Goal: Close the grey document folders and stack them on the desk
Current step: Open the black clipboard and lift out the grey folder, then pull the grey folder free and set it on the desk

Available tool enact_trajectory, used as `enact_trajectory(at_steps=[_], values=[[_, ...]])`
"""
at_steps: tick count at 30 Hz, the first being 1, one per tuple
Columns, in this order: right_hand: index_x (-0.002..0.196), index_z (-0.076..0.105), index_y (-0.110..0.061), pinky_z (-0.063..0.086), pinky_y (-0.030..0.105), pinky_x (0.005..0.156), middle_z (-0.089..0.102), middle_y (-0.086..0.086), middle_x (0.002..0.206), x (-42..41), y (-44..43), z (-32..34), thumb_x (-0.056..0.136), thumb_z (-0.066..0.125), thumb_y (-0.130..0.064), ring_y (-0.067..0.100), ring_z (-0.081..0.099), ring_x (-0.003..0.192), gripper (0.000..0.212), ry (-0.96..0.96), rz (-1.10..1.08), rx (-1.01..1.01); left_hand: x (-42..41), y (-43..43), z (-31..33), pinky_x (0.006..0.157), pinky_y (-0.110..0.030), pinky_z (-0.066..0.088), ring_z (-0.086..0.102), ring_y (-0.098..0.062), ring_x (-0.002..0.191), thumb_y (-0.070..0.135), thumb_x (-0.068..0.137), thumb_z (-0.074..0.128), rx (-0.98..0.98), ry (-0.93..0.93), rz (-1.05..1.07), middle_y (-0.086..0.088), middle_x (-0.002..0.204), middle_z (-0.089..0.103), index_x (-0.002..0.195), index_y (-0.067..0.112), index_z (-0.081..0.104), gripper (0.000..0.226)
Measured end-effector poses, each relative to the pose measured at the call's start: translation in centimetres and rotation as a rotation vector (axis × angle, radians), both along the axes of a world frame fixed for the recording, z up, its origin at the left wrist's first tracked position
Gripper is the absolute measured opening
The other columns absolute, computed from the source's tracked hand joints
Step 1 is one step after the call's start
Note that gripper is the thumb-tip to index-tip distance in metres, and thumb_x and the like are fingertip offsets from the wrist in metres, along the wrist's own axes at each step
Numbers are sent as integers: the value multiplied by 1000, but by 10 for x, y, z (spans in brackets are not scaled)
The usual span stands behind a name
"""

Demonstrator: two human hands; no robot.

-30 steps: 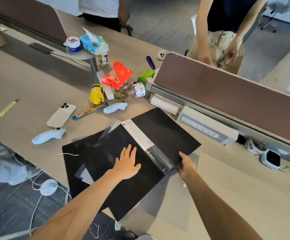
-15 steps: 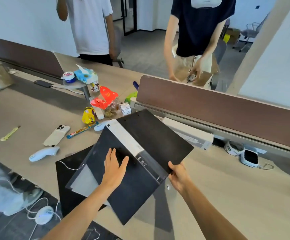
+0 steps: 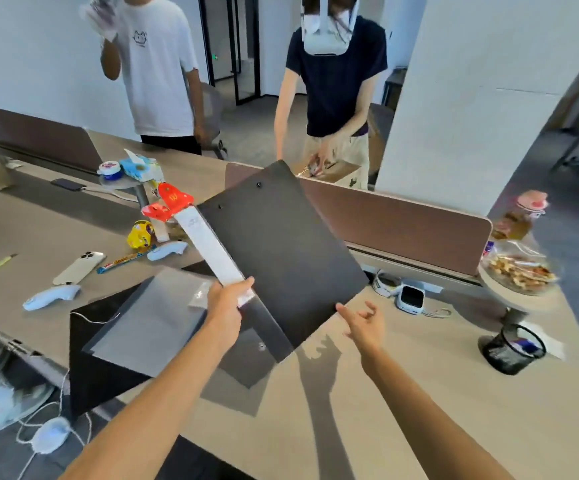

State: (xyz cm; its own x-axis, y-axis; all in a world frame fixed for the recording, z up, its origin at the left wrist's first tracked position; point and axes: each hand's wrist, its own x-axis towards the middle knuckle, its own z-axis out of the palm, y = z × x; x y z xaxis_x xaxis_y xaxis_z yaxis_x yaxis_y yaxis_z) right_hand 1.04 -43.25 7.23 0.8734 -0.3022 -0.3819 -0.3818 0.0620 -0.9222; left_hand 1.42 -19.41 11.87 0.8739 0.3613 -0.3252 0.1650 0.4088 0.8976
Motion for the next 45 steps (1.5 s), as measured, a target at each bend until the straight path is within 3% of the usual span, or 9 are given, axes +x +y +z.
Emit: enact_trajectory(at_steps=[5, 8, 11, 15, 19, 24, 29, 37, 45], values=[[129, 50, -18, 41, 33, 96, 56, -1, 122, -15, -67, 26, 88, 57, -51, 16, 53, 110, 53, -143, -26, -92, 24, -24, 5, 106, -47, 43, 59, -33, 115, 20, 79, 76, 89, 8, -252, -17, 123, 63, 122, 3, 56, 50], [121, 56, -20, 47, 29, 93, 63, -3, 121, -21, -87, 35, 92, 54, -43, 8, 60, 105, 37, -198, 140, -198, 25, -57, 3, 100, -37, 42, 58, -24, 109, 20, 86, 71, 157, 20, -424, -4, 109, 65, 107, 13, 60, 25], [124, 50, -21, 48, 37, 100, 60, -5, 125, -24, -99, 23, 94, 55, -33, 14, 59, 113, 33, -170, 98, -211, 25, -86, -7, 94, -31, 38, 55, -18, 107, 22, 92, 64, 290, 31, -608, -3, 118, 63, 117, 13, 54, 29], [133, 39, -15, 43, 35, 101, 54, 2, 130, -37, -100, -8, 98, 46, -14, 18, 52, 119, 36, -84, -87, -236, 33, -111, -41, 110, -37, 29, 38, -29, 135, 21, 101, 43, 757, -80, -792, -6, 157, 28, 152, 16, 9, 61], [137, 33, -11, 34, 40, 111, 44, 11, 136, -50, -88, -44, 96, 42, -6, 26, 43, 128, 42, 74, -195, -330, 31, -124, -85, 116, -43, 20, 19, -36, 147, 20, 103, 31, 1001, -8, -966, -8, 164, -2, 152, 19, -17, 68], [147, 26, -9, 23, 33, 115, 25, 10, 150, -59, -85, -63, 89, 61, -20, 27, 28, 139, 68, 313, -151, -630, 40, -119, -140, 117, -37, 20, 21, -29, 146, 10, 97, 42, 1095, 0, -1203, -5, 162, 7, 154, 21, 11, 67], [132, 51, -15, 33, 34, 110, 46, 9, 139, -62, -75, -73, 92, 55, -16, 25, 42, 131, 40, 328, -101, -626, 47, -117, -162, 120, -39, 22, 24, -22, 147, 18, 99, 37, 1128, -99, -1342, -1, 160, 22, 144, 18, 41, 45], [121, 60, -14, 43, 20, 90, 65, 0, 118, -55, -47, -88, 94, 52, -18, 13, 60, 108, 29, 309, 7, -526, 48, -110, -168, 114, -36, 31, 35, -19, 140, 24, 101, 31, 1199, -114, -1387, 0, 151, 38, 140, 17, 43, 42], [109, 65, -13, 45, 20, 82, 67, -3, 101, 2, -10, -101, 92, 55, -13, 13, 62, 97, 20, 120, 302, -424, 26, -46, -153, 110, -44, 36, 40, -26, 136, 29, 98, 39, 1227, 172, -1042, -4, 151, 38, 145, 22, 30, 49]])
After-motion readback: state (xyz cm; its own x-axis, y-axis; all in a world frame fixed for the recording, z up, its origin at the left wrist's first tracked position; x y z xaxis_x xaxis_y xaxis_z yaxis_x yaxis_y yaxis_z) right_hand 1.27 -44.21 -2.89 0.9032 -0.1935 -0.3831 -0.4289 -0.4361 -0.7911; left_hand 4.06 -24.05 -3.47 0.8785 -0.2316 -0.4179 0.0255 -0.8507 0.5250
